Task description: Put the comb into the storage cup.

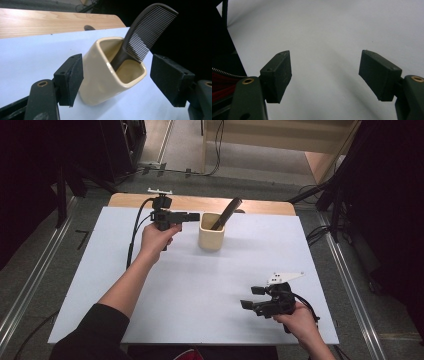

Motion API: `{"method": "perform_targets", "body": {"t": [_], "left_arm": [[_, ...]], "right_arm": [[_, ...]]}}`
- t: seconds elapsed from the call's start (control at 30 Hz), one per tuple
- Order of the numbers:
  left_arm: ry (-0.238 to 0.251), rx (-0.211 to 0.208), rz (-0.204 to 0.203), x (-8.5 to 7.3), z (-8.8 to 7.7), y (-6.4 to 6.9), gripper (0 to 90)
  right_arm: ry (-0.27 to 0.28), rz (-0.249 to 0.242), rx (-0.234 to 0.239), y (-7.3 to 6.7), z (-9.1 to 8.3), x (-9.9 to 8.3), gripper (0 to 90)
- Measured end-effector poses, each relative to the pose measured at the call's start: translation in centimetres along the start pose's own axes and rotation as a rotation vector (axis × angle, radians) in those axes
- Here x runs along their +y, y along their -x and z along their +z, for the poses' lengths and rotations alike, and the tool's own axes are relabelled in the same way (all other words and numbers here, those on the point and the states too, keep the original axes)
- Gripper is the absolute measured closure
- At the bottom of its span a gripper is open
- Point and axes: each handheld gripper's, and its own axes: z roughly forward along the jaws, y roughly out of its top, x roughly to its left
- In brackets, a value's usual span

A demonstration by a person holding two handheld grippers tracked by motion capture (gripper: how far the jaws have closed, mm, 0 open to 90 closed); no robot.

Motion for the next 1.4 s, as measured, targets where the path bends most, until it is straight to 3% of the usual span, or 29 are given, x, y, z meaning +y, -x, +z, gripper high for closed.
{"method": "perform_targets", "body": {"t": [0.17,0.37,0.6,0.77,0.9,1.17,1.4], "left_arm": [[-0.002,0.017,-0.013,-0.7,-0.8,-0.6,29.3],[-0.008,-0.001,-0.031,-2.0,-1.5,-1.8,29.3],[-0.042,0.009,-0.023,-3.3,-2.0,-2.1,30.6],[-0.072,0.013,0.004,-4.1,-2.1,-1.7,31.0],[-0.078,-0.013,-0.006,-4.8,-2.3,-1.6,31.0],[-0.130,-0.016,0.015,-6.2,-2.8,-0.9,30.9],[-0.120,-0.038,0.020,-7.2,-3.3,-0.6,30.9]], "right_arm": [[0.002,0.006,-0.004,0.1,0.1,0.0,24.3],[0.000,0.006,-0.002,-0.1,0.1,0.0,24.3],[-0.003,0.006,-0.005,-0.1,0.2,0.0,24.3],[-0.005,0.008,-0.008,0.0,0.2,0.0,24.3],[-0.007,0.010,-0.009,-0.1,0.3,0.0,24.3],[-0.007,0.019,-0.015,0.2,0.2,0.0,24.3],[-0.002,0.028,-0.016,0.4,0.1,-0.1,24.4]]}}
